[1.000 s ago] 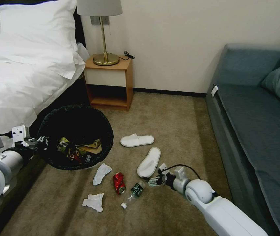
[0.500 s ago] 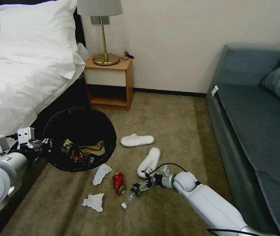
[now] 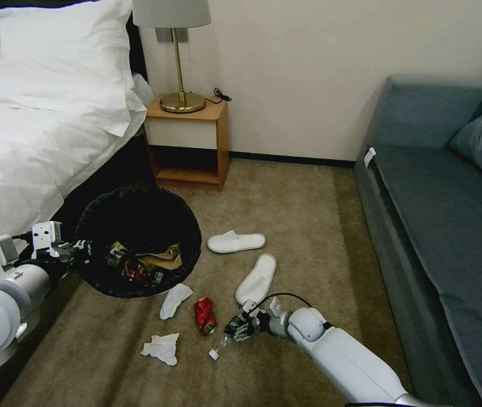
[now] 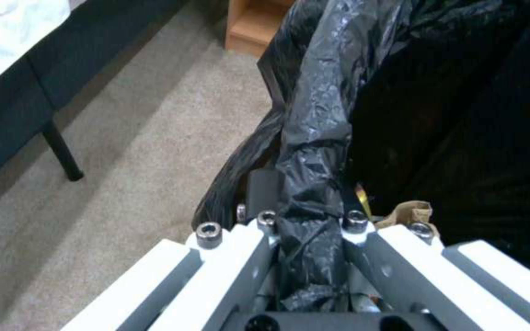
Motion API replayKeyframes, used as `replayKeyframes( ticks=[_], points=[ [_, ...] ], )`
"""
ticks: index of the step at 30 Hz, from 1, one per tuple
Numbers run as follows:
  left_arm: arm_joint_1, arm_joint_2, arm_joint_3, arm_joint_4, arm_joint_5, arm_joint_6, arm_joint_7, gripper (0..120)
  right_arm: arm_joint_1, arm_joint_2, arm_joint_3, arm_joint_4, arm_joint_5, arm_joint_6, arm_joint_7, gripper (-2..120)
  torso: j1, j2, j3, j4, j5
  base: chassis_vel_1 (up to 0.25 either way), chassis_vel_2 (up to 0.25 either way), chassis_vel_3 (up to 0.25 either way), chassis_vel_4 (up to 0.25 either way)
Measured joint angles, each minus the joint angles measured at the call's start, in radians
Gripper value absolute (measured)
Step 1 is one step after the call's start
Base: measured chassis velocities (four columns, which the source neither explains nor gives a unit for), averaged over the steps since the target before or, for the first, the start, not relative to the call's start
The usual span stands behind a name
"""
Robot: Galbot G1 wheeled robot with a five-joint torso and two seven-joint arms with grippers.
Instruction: Pick up the trash bin, then pick up the garbage on the floor and place it into the trash bin.
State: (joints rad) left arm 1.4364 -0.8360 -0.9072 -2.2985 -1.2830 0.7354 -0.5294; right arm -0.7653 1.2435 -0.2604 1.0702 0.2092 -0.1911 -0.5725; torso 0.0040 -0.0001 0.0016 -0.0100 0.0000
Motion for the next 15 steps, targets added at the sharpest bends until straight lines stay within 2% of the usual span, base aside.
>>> replayKeyframes(
  ticks=[3, 9, 15],
  points=[
    [0.0, -0.005, 0.001, -0.003, 0.003, 0.0, 0.0, 2, 0.031, -0.012, -0.037, -0.004, 0.0, 0.004, -0.047, 100, 0.0, 0.0, 0.0, 0.0001, -0.0001, 0.0, 0.0, 0.0, 0.0],
    [0.005, -0.006, -0.003, -0.009, 0.003, 0.0, -0.001, 2, 0.055, -0.002, -0.064, -0.022, 0.002, 0.006, -0.063, 100, 0.0, 0.0, 0.0, 0.0001, 0.0, 0.0, 0.0, 0.0, 0.0],
    [0.009, -0.013, -0.011, -0.013, 0.003, 0.0, -0.001, 2, 0.094, 0.001, -0.098, -0.045, -0.028, 0.024, -0.126, 100, 0.0, 0.0, 0.0, 0.0001, 0.0, 0.0, 0.0, 0.0, 0.0]
  ],
)
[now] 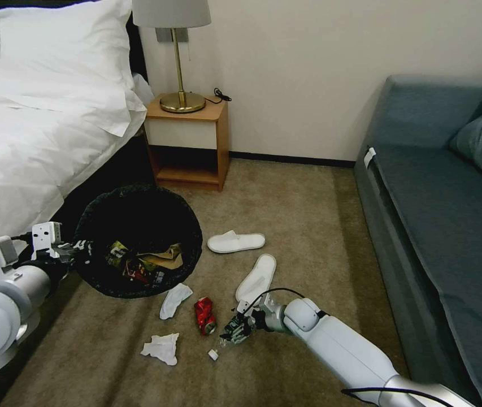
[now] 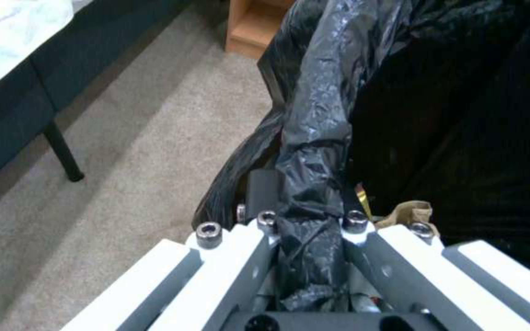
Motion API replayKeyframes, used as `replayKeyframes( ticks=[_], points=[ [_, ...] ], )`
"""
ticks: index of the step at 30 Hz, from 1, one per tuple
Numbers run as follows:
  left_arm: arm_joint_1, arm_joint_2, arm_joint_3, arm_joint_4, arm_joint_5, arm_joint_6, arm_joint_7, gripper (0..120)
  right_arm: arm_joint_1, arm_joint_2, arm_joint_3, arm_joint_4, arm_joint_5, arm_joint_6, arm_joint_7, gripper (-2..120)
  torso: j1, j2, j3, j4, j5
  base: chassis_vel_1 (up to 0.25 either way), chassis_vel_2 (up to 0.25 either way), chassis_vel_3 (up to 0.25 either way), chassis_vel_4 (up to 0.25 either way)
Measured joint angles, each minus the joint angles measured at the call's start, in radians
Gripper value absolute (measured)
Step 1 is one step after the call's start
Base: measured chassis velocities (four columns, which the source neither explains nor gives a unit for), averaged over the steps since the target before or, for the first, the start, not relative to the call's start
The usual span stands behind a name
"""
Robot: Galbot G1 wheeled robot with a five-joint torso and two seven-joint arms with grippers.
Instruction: Pick up the trash bin, then pick up the garbage on the floor and place it into the trash bin.
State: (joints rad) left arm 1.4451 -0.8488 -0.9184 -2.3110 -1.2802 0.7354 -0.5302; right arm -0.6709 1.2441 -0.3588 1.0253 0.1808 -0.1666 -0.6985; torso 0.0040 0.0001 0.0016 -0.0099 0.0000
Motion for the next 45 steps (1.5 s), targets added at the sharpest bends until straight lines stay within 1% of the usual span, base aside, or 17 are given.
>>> replayKeyframes(
  ticks=[7, 12, 14, 20, 33, 41, 45],
  points=[
    [-0.001, -0.013, 0.011, -0.006, 0.001, 0.0, -0.001, 2, 0.03, -0.016, -0.053, -0.021, -0.039, 0.032, -0.05, 100, 0.0, 0.0, 0.0, -0.0001, 0.0, 0.0, 0.0, 0.0, 0.0],
    [-0.001, -0.013, 0.011, -0.007, 0.001, 0.0, -0.002, 2, 0.036, -0.025, -0.063, -0.027, -0.056, 0.046, -0.068, 100, 0.0, 0.0, 0.0, 0.0, 0.0, 0.0, 0.0, 0.0, 0.0],
    [-0.004, -0.012, 0.011, -0.006, 0.001, 0.0, -0.002, 2, 0.044, -0.044, -0.082, -0.028, -0.07, 0.062, -0.104, 100, 0.0, 0.0, 0.0, -0.0001, 0.0, 0.0, 0.0, 0.0, 0.0],
    [-0.007, -0.016, 0.014, -0.006, 0.001, 0.0, -0.004, 2, 0.046, -0.056, -0.098, -0.044, -0.089, 0.084, -0.155, 100, 0.0, 0.0, 0.0, -0.0001, 0.0, 0.0, 0.0, 0.0, 0.0],
    [-0.009, -0.012, 0.012, 0.0, -0.002, 0.0, -0.003, 2, 0.061, -0.048, -0.126, -0.095, -0.091, 0.108, -0.171, 100, 0.0, 0.0, 0.0, -0.0001, 0.0, 0.0, 0.0, 0.0, 0.0],
    [-0.013, -0.011, 0.02, 0.009, 0.005, 0.0, 0.007, 2, 0.066, -0.014, -0.1, -0.155, -0.08, 0.109, -0.134, 100, 0.0, 0.0, 0.0, 0.0, 0.0, 0.0, 0.0, 0.0, 0.0],
    [-0.016, -0.011, 0.024, 0.012, 0.01, 0.0, 0.011, 2, 0.067, -0.012, -0.095, -0.161, -0.072, 0.106, -0.12, 100, 0.0, 0.0, 0.0, 0.0, 0.0, 0.0, 0.0, 0.0, 0.0]
  ],
)
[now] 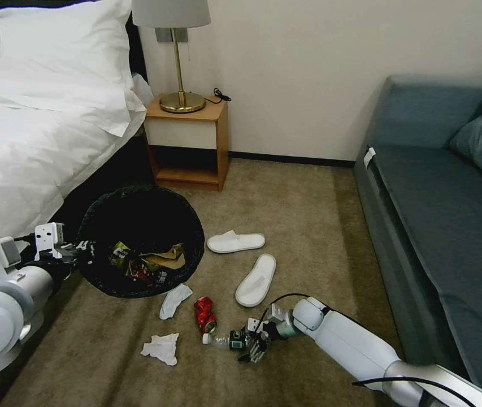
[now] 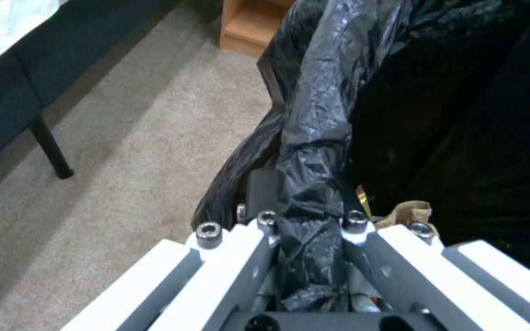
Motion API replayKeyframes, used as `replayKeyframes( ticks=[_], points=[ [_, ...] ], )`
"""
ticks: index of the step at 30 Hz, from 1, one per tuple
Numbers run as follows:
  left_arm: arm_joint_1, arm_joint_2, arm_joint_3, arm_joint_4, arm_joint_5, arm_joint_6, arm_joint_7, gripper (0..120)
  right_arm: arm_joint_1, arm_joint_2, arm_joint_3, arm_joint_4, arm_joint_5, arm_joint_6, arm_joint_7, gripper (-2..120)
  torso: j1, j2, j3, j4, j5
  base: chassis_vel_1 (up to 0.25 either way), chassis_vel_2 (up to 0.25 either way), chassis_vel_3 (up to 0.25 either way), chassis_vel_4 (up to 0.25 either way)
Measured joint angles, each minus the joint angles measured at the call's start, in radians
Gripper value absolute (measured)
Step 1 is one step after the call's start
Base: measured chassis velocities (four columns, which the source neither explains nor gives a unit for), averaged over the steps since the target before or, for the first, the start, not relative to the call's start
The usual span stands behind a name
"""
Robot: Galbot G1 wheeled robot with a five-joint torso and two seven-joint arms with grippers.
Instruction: Pick up the trash bin, then pick up the garbage on the floor and place it into the trash bin.
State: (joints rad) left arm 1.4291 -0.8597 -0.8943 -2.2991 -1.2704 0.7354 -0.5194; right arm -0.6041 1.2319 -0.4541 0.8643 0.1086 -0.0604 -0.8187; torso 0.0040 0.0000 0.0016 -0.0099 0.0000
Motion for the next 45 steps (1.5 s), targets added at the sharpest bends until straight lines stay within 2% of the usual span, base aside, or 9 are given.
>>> replayKeyframes(
  ticks=[6, 8, 12, 17, 27, 34, 35, 36, 45],
  points=[
    [-0.001, 0.0, 0.001, 0.001, 0.003, 0.0, 0.002, 2, -0.004, -0.001, 0.002, 0.002, 0.01, -0.007, 0.028, 90, 0.0, 0.0, 0.0, 0.0, 0.0, 0.0, 0.0, 0.0, 0.0],
    [0.004, 0.0, 0.0, -0.003, 0.003, 0.0, 0.003, 2, -0.006, 0.002, 0.005, 0.005, 0.012, -0.01, 0.033, 76, 0.0, 0.0, 0.0, 0.0, -0.0001, 0.0, 0.0, 0.0, 0.0],
    [0.007, 0.0, -0.004, -0.005, 0.003, 0.0, 0.003, 2, -0.009, 0.007, 0.008, 0.008, 0.012, -0.012, 0.037, 67, 0.0, 0.0, 0.0, 0.0, 0.0, 0.0, 0.0, 0.0, 0.0],
    [0.007, 0.002, -0.003, -0.006, 0.003, 0.0, 0.003, 2, -0.015, 0.015, 0.015, 0.009, 0.017, -0.014, 0.055, 45, 0.0, 0.0, 0.0, 0.0, 0.0, 0.0, 0.0, 0.0, 0.0],
    [0.005, 0.007, 0.003, -0.009, 0.003, 0.0, 0.002, 2, -0.036, -0.006, 0.09, 0.065, 0.023, -0.019, 0.097, 26, 0.0, 0.0, 0.0, 0.0, 0.0, 0.0, 0.0, 0.0, 0.0],
    [0.012, 0.021, 0.0, -0.007, -0.008, 0.0, 0.003, 2, -0.111, -0.102, 0.278, 0.316, 0.049, -0.037, 0.154, 26, 0.0, 0.0, 0.0, 0.0, -0.0001, 0.0, 0.0, 0.0, 0.0],
    [0.013, 0.023, 0.001, -0.003, -0.019, 0.0, 0.0, 2, -0.141, -0.147, 0.324, 0.418, 0.089, -0.047, 0.183, 26, 0.0, 0.0, 0.0, -0.0001, 0.0002, 0.0, 0.0, 0.0, 0.0],
    [0.013, 0.023, 0.001, -0.003, -0.019, 0.0, 0.0, 2, -0.141, -0.147, 0.324, 0.418, 0.089, -0.047, 0.183, 26, 0.0, 0.0, 0.0, -0.0001, 0.0002, 0.0, 0.0, 0.0, 0.0],
    [0.017, 0.025, 0.028, 0.021, -0.048, 0.0, -0.018, 2, -0.258, -0.302, 0.551, 0.824, 0.316, -0.172, 0.252, 26, 0.0, 0.0, 0.0, -0.0001, 0.0, 0.0, 0.0, 0.0, 0.0]
  ],
)
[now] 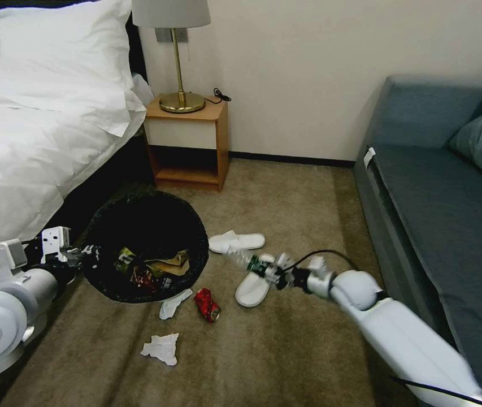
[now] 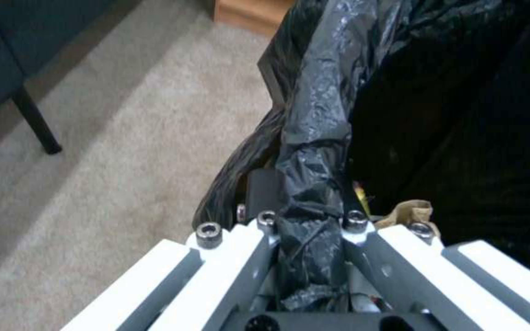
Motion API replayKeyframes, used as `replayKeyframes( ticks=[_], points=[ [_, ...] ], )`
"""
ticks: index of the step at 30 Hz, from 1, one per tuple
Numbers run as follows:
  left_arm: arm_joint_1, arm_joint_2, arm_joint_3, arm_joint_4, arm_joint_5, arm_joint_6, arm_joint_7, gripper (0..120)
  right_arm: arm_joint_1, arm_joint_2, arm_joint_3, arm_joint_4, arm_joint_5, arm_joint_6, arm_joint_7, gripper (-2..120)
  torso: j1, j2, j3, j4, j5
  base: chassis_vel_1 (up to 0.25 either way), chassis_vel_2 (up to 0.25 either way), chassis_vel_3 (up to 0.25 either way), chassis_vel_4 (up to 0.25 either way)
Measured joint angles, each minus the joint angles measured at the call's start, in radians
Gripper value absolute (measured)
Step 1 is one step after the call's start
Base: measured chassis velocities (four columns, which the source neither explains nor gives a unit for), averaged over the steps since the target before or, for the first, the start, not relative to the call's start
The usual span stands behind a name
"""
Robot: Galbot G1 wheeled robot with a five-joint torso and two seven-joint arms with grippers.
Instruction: Pick up the trash bin, then pick up the garbage on the floor and place it into the trash bin.
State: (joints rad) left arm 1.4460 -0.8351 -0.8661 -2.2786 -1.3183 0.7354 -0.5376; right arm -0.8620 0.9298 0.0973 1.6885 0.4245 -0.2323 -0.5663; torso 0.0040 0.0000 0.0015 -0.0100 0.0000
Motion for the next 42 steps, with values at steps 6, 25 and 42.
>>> replayKeyframes(
  ticks=[6, 25, 42],
  points=[
    [0.004, 0.011, 0.028, 0.001, 0.002, 0.0, 0.007, 2, 0.004, -0.037, 0.099, 0.156, 0.125, -0.073, 0.022, 26, 0.0, 0.0, 0.0, -0.0001, 0.0001, 0.0, 0.0, 0.0, 0.0],
    [-0.005, 0.03, 0.1, -0.01, -0.006, 0.0, 0.001, 2, 0.303, 0.033, -0.053, 0.349, 0.376, -0.203, 0.101, 26, 0.0, 0.0, 0.0, 0.0002, -0.0002, 0.0, 0.0, 0.0, 0.0],
    [-0.012, 0.02, 0.089, -0.007, -0.01, 0.0, 0.0, 2, 0.257, 0.035, -0.219, 0.414, 0.346, -0.235, 0.185, 28, 0.0, 0.0, 0.0, 0.0002, 0.0, 0.0, 0.0, 0.0, 0.0]
  ],
)
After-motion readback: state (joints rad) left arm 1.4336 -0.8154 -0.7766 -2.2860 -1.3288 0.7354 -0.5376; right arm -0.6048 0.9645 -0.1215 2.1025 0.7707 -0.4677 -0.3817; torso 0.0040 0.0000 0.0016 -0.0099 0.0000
